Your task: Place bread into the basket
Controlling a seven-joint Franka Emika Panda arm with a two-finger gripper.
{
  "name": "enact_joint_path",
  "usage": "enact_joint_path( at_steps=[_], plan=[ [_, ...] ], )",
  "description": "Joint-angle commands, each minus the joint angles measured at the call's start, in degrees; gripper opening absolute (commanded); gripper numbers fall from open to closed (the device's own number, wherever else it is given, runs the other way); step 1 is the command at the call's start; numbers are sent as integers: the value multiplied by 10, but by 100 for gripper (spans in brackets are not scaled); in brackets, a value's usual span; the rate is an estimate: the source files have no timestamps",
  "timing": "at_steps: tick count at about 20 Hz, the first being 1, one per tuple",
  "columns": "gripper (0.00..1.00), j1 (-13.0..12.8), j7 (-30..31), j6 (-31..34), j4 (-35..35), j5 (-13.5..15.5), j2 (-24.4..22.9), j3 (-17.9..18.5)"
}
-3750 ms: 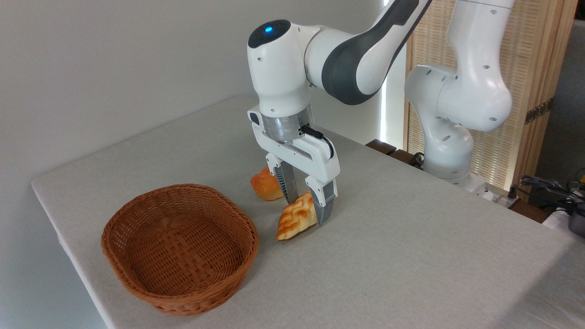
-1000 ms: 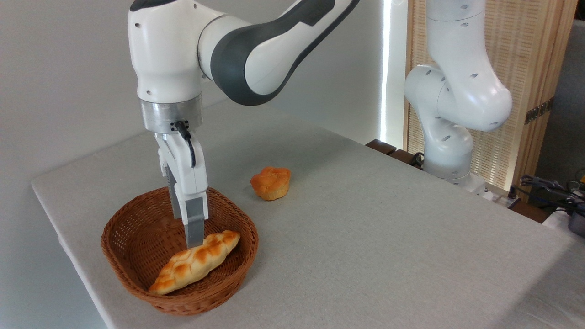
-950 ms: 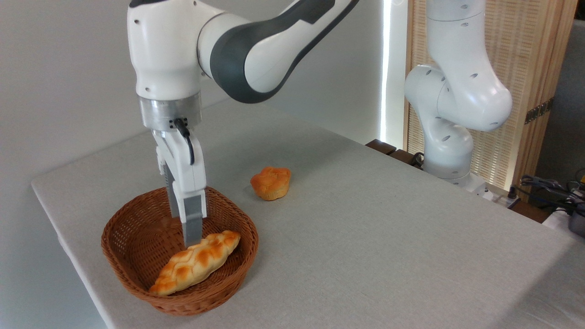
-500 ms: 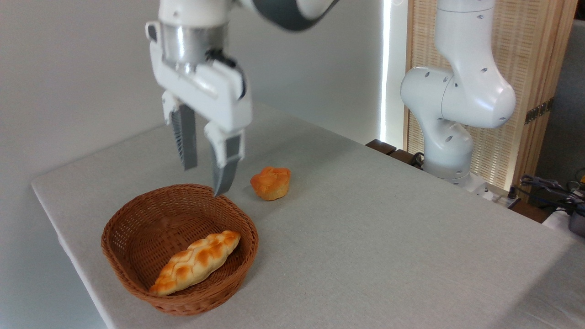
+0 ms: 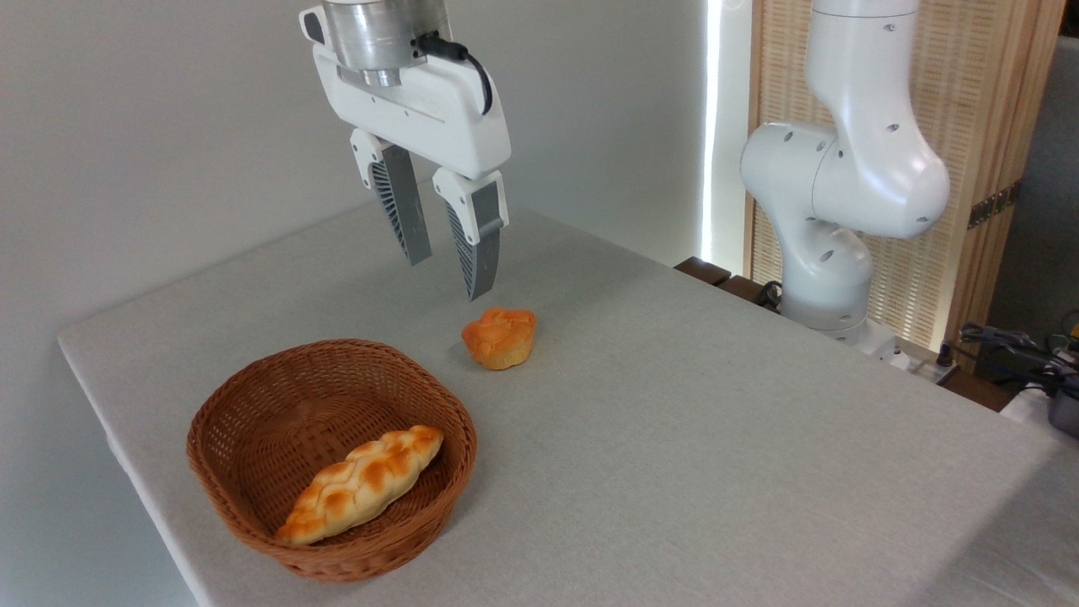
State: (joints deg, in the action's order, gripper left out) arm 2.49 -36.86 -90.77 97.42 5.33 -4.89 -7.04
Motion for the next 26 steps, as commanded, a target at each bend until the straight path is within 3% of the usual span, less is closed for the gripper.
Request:
enact_joint_path(
  at_steps=[1, 4, 12, 16, 20, 26],
  plan=[
    [100, -22, -33, -4, -15, -7, 5, 44],
    [100, -47, -37, -6, -35, -6, 11, 76],
    [100, -47, -30, 6, -101, -1, 55, 72],
    [100, -47, -30, 9, -101, -11, 58, 72],
    [100, -47, -29, 16, -101, -50, 58, 68],
    [100, -47, -30, 16, -100, -45, 59, 70]
  ],
)
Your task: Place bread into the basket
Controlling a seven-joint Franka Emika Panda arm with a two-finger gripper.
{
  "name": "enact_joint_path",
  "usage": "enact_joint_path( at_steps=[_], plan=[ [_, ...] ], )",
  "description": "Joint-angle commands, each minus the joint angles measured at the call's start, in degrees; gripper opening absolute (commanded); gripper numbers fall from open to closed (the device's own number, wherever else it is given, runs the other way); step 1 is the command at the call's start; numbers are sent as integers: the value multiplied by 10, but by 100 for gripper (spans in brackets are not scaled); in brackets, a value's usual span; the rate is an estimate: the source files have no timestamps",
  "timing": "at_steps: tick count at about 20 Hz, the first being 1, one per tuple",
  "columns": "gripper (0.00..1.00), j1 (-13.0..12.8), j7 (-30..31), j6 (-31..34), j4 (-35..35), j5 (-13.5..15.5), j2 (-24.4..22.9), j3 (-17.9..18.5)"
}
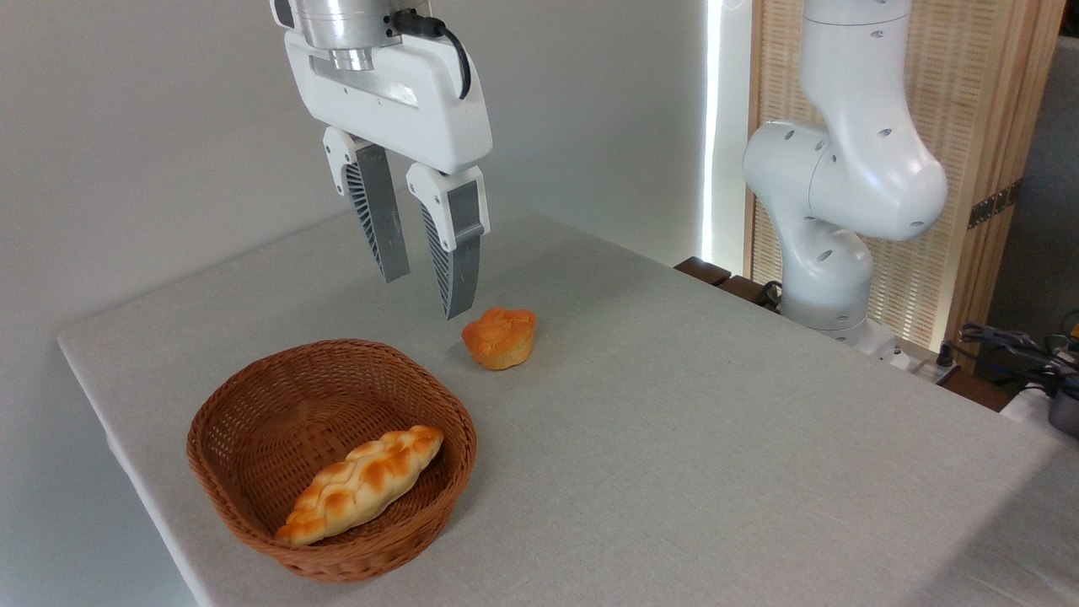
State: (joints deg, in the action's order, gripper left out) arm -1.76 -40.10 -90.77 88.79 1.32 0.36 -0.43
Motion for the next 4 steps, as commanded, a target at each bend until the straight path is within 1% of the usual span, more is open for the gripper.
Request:
enact_joint_path(
  at_steps=[1, 4],
  plan=[
    [100, -4, -1, 16, -13, -4, 6, 7],
    [100, -4, -2, 16, -12, -4, 6, 9]
  ],
)
